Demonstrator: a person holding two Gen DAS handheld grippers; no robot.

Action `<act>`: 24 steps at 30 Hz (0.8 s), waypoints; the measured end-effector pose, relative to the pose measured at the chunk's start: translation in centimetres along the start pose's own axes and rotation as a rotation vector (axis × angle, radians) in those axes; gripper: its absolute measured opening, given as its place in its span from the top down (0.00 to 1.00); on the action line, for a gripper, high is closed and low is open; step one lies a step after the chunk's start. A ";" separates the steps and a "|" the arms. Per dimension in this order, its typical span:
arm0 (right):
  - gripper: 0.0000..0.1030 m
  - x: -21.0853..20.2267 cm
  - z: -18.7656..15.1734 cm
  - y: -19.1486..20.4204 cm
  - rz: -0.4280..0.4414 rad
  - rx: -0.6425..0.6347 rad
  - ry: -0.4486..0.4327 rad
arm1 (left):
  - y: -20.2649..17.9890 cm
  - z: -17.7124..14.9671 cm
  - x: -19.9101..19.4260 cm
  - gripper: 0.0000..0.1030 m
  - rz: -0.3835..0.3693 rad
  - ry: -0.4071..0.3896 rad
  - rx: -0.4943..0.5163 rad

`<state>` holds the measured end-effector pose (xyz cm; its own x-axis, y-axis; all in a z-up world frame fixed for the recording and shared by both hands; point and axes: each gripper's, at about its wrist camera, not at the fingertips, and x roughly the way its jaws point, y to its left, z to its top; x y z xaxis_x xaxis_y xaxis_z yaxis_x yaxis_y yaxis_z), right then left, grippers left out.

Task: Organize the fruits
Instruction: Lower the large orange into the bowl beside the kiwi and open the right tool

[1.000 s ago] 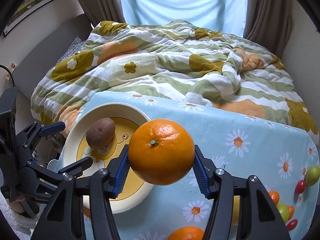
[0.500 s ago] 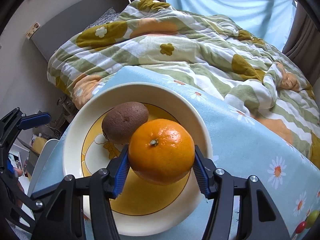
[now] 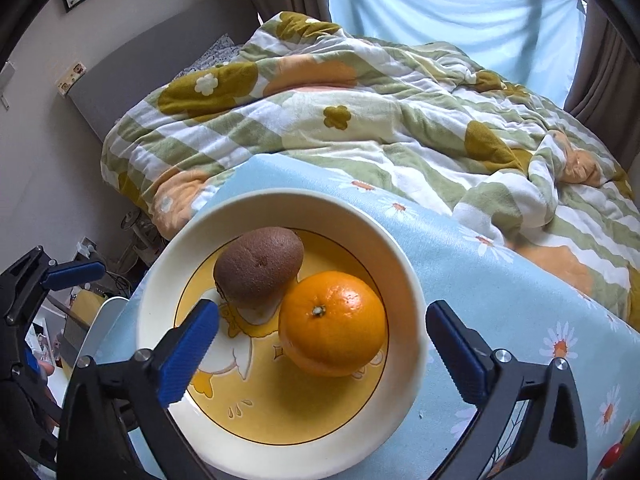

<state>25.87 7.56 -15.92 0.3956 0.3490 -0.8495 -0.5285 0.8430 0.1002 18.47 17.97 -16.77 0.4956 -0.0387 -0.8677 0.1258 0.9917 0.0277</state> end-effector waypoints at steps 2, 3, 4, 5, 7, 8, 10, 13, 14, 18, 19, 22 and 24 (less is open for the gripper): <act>0.00 -0.4 0.0 -0.1 -0.009 0.005 -0.007 | 0.0 0.1 -0.2 0.00 0.002 0.000 -0.001; 0.00 -0.7 0.0 -0.2 -0.009 0.012 -0.014 | 0.0 0.1 -0.4 0.00 0.002 -0.002 -0.001; 0.00 -1.0 0.0 -0.3 -0.005 0.019 -0.023 | -0.1 0.1 -0.6 0.00 0.001 -0.002 -0.001; 0.00 -1.4 0.0 -0.4 -0.004 0.029 -0.032 | -0.1 0.1 -0.7 0.00 0.000 -0.002 0.001; 0.00 -2.1 0.1 -0.5 -0.012 0.045 -0.035 | -0.2 0.2 -1.2 0.00 -0.002 -0.005 0.008; 0.00 -2.4 0.1 -0.4 -0.011 0.047 -0.031 | -0.4 0.2 -1.5 0.00 -0.001 -0.009 0.012; 0.00 -3.3 0.1 -0.3 -0.019 0.048 -0.036 | -0.6 0.4 -2.2 0.00 -0.001 -0.018 0.021; 0.00 -5.1 0.1 0.1 -0.028 0.050 -0.051 | -0.9 0.7 -3.3 0.00 -0.011 -0.029 0.035; 0.00 -5.8 0.1 0.2 -0.032 0.057 -0.059 | -1.1 0.9 -3.8 0.00 -0.017 -0.035 0.041; 0.00 -9.0 -0.2 0.2 -0.048 0.108 -0.095 | -1.6 1.4 -5.5 0.00 -0.031 -0.053 0.067; 0.00 -9.8 -0.4 0.1 -0.057 0.121 -0.102 | -1.8 1.6 -5.9 0.00 -0.032 -0.057 0.071; 0.00 -12.2 -1.0 -0.4 -0.080 0.164 -0.107 | -2.1 2.1 -6.9 0.00 -0.034 -0.064 0.073; 0.00 -13.8 -1.6 -1.0 -0.091 0.190 -0.120 | -2.3 2.4 -7.5 0.00 -0.050 -0.074 0.068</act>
<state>19.69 1.22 -5.12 0.5273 0.3045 -0.7932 -0.3401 0.9312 0.1314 16.52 15.70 -9.14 0.5491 -0.0990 -0.8299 0.2089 0.9777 0.0216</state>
